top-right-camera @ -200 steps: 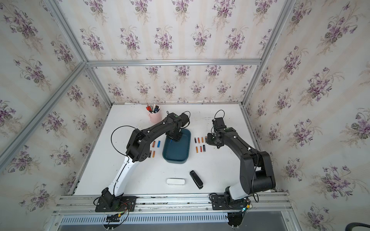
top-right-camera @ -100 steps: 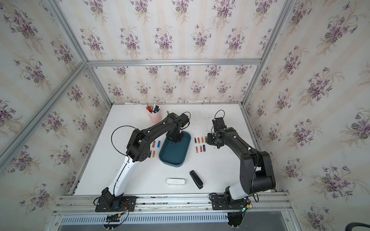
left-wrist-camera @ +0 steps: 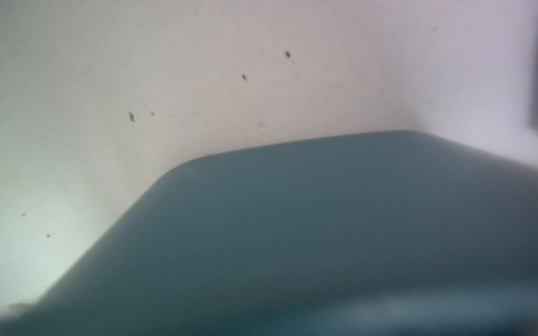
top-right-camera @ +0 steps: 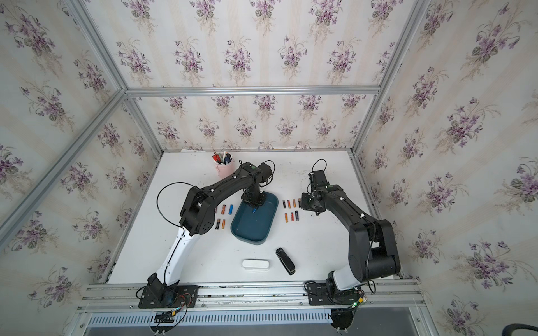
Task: Take the batteries out of the storage box
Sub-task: Pick up the battery from the storage box, then place the battery at the center of the board.
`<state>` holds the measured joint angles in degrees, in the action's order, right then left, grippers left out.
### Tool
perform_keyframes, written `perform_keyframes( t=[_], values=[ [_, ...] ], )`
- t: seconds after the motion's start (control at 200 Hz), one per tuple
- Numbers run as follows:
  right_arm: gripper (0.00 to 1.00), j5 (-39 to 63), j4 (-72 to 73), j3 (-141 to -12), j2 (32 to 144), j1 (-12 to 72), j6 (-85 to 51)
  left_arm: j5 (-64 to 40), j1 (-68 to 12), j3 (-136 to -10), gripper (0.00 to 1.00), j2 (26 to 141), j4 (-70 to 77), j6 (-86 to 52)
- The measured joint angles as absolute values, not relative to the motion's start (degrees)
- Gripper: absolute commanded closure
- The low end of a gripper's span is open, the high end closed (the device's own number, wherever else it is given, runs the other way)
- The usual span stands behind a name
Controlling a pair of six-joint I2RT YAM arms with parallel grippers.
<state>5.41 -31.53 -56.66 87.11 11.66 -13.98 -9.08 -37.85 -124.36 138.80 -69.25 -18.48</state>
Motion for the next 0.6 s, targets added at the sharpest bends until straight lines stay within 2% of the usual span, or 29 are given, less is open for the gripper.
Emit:
perform_keyframes(
  t=[0.36,0.599],
  values=[
    [0.74,6.09,-31.48,-56.86,87.39,11.68,-14.26,-15.77,-34.04,-113.99,0.86,127.61,-63.83,-21.12],
    [0.74,6.79,-31.14,-56.77,88.14,11.68,-14.63,-16.86,-31.20,-102.91,0.85,115.83,-61.25,-22.50]
  ],
)
